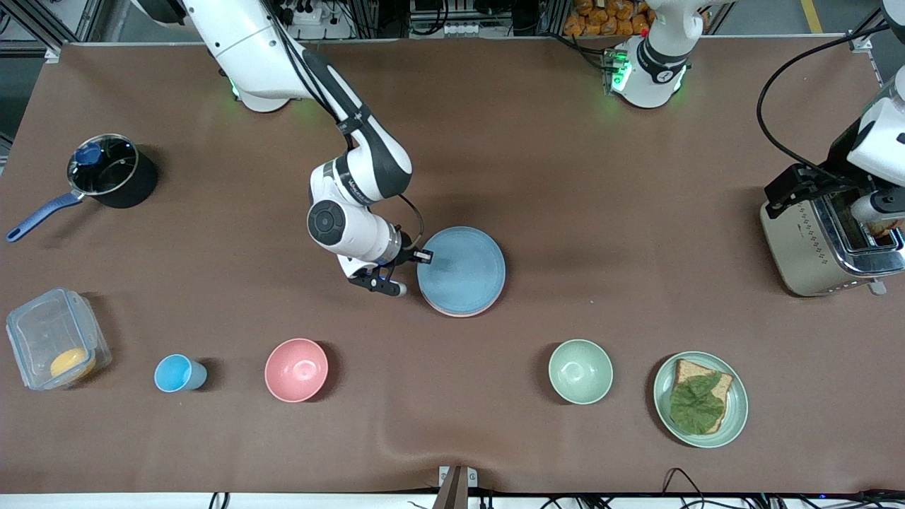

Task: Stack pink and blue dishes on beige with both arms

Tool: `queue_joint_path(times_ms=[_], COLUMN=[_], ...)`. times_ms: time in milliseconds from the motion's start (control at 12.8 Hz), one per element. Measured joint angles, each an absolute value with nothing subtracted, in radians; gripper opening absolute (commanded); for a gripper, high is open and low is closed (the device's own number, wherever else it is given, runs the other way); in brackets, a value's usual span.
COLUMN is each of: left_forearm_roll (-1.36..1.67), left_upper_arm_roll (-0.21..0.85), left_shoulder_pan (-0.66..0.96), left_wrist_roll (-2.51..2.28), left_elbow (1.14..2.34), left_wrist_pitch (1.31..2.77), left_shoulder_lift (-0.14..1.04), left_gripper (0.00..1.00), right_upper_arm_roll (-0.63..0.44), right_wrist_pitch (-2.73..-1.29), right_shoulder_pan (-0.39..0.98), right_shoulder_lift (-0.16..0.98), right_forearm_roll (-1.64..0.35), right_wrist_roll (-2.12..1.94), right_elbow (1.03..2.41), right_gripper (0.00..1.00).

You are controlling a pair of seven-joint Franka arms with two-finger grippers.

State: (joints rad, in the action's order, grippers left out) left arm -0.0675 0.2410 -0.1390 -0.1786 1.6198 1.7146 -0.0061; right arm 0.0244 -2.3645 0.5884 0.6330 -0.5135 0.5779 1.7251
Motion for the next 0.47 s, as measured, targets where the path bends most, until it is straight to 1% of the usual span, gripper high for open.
queue_joint_path(times_ms=[235, 313, 470], left_forearm_roll=[-0.066, -0.065, -0.064], left_upper_arm_roll=[0.211, 0.206, 0.202], left_shoulder_pan=[-0.11, -0.107, -0.105], left_wrist_roll=[-0.179, -0.179, -0.179], left_elbow=[1.616, 1.608, 1.6], left_wrist_pitch=[1.69, 1.676, 1.652], left_shoulder_lift=[-0.008, -0.011, -0.017], left_gripper=[1.0, 1.0, 1.0], right_upper_arm_roll=[0.018, 0.007, -0.036], right_wrist_pitch=[-2.362, -2.331, -2.185], right_shoulder_pan=[0.59, 0.586, 0.548], right_shoulder_lift=[0.63, 0.618, 0.563], right_forearm_roll=[-0.514, -0.512, -0.476], right_wrist_roll=[0.611, 0.611, 0.556], right_elbow=[1.713, 1.705, 1.692], right_gripper=[1.0, 1.0, 1.0])
